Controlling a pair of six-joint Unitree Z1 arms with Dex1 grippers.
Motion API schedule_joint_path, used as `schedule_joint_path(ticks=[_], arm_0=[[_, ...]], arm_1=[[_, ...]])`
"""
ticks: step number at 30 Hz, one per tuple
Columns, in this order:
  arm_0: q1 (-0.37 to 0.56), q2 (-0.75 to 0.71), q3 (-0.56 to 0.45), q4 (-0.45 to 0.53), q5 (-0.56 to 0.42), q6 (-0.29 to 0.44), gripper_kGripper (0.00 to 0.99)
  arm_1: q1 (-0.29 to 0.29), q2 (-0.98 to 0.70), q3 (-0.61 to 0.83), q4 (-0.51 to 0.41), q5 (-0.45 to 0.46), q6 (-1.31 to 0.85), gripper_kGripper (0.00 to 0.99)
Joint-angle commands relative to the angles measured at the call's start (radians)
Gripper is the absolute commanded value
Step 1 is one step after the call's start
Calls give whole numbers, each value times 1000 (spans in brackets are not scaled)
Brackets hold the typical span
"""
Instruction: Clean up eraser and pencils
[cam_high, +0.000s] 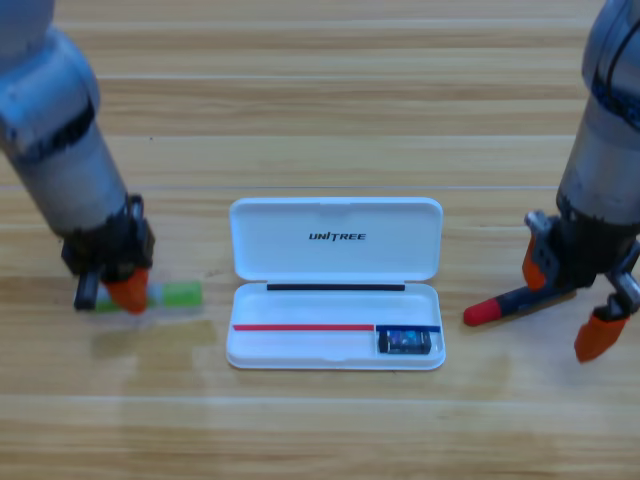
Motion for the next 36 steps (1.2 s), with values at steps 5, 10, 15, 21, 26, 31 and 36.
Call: schedule_joint_path(ticks=[5,10,15,21,26,31,36], arm_0=[[-97,-73,-236,225,28,-53,0],[-151,-56,-298,266,33,-96,0],[-198,-23,-319,272,34,-131,0],[-232,20,-334,272,34,-162,0],[-249,51,-348,272,30,-177,0],[-269,79,-364,271,27,-197,0],[-295,111,-379,266,19,-215,0]], arm_1=[[-125,164,5,-152,-12,-72,870],[-125,202,-20,-167,3,-87,839],[-120,227,-46,-170,12,-89,807],[-118,242,-43,-167,5,-107,299],[-118,234,-23,-156,0,-127,0],[-118,231,-20,-141,-21,-130,0],[-111,185,-29,-123,-21,-107,0]])
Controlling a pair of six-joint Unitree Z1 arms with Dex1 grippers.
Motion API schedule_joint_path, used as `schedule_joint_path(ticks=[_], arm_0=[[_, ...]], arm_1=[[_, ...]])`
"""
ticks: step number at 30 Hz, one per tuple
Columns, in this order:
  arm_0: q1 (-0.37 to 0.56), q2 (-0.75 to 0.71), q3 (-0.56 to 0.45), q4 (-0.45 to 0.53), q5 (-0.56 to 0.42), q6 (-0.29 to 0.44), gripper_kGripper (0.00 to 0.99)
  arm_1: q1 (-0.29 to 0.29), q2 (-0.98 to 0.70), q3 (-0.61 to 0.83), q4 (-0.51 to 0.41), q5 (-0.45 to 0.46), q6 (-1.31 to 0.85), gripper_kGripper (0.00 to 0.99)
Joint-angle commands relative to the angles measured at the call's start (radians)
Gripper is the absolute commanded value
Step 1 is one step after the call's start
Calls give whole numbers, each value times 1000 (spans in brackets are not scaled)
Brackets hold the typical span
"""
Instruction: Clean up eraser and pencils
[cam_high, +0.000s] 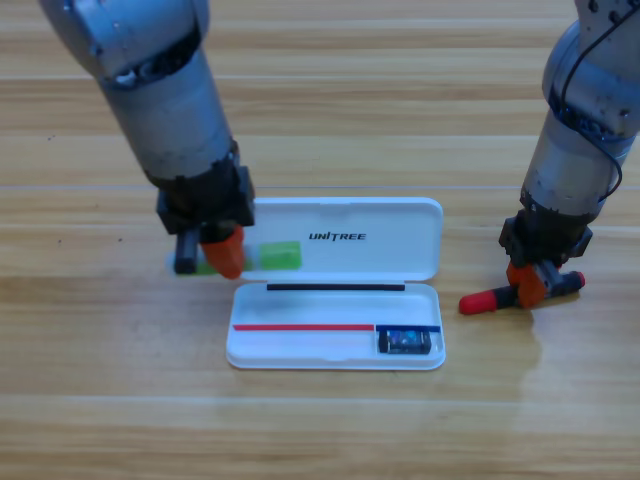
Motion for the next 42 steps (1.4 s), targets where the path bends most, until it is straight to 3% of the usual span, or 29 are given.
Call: schedule_joint_path(ticks=[1,10,20,42], arm_0=[[-59,79,-22,2,-4,-24,0],[-94,134,-57,-3,-13,-35,0],[-122,185,-95,-3,-33,-53,0],[-137,237,-109,-3,-42,-65,0]], arm_1=[[-8,4,13,48,-16,36,0],[45,-118,-106,267,-35,246,0],[74,-172,-94,281,19,271,0],[81,-147,-114,281,26,282,0]])
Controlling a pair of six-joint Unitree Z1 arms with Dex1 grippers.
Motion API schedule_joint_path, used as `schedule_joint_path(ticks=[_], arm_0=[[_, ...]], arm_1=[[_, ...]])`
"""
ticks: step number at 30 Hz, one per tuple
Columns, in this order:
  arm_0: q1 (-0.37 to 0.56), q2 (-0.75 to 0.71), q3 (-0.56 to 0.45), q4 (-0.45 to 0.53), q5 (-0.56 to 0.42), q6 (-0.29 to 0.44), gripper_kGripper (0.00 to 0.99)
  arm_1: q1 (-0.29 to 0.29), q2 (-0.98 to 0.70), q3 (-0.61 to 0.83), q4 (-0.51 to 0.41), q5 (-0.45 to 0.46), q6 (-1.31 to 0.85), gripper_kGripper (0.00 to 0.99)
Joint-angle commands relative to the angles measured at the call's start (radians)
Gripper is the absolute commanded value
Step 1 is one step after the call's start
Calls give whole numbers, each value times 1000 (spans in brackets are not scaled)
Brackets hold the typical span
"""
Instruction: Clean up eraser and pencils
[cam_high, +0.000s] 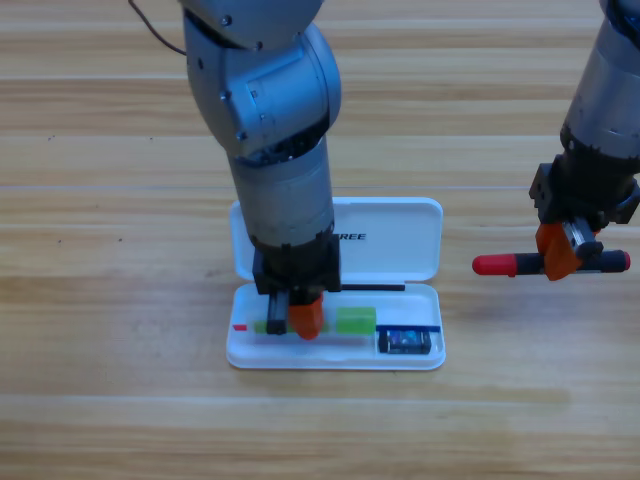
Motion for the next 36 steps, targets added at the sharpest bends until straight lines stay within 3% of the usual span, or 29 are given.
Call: schedule_joint_path(ticks=[1,17,18,20,21,22,25,32,36], arm_0=[[-18,41,15,-3,-3,-11,0],[-17,38,26,-4,9,-9,0],[-18,38,30,-4,11,-11,83],[-18,38,37,-3,15,-12,683],[-18,38,38,-3,17,-12,853],[-18,38,40,-4,18,-12,925],[-18,38,41,-3,18,-12,990],[-18,22,41,1,18,-15,990],[18,-77,60,33,23,11,990]], arm_1=[[23,26,-7,21,5,4,0],[23,44,-22,21,4,4,0],[23,44,-22,21,2,5,0],[25,46,-23,21,2,5,0],[25,46,-23,21,2,5,0],[25,46,-23,21,2,5,0],[25,47,-23,21,2,5,0],[37,44,-28,21,2,13,0],[66,63,-54,21,2,25,0]])
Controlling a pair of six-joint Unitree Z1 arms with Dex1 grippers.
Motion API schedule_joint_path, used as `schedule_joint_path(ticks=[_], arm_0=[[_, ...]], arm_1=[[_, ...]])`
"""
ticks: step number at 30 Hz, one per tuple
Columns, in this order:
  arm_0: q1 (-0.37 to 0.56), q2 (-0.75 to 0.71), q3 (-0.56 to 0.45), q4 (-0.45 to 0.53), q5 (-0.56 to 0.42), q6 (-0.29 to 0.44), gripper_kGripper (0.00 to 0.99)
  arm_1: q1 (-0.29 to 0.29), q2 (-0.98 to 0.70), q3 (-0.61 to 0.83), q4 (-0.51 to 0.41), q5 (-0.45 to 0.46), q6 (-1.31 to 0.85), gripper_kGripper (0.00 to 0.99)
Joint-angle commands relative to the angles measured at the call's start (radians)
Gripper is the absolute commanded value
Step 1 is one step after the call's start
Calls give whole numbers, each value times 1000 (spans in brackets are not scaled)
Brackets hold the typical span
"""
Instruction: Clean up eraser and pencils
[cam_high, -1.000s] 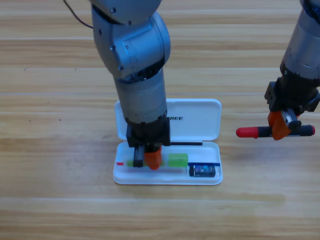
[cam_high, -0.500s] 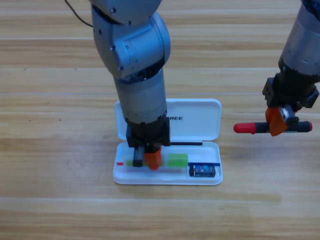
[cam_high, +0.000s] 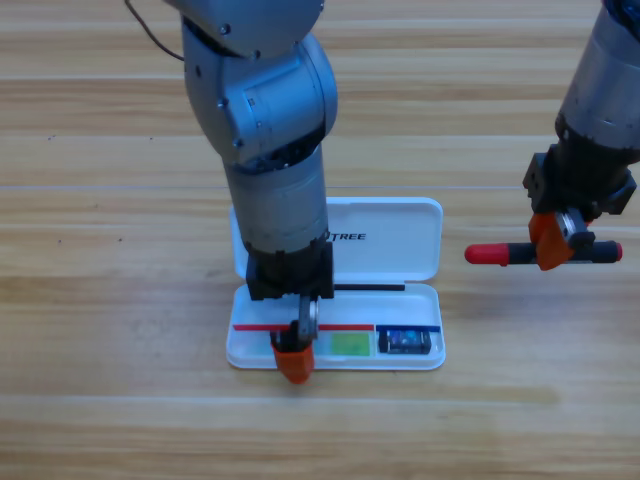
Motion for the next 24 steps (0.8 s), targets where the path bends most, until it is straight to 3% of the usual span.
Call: schedule_joint_path(ticks=[1,8,13,24], arm_0=[[41,-121,51,43,19,24,990],[313,-475,193,76,0,159,990],[503,-587,272,76,-32,270,990],[546,-613,371,39,-56,284,990]], arm_1=[[71,74,-38,21,2,21,0],[137,180,-138,22,1,64,0],[179,286,-278,65,1,99,0],[222,435,-453,90,-19,125,0]])
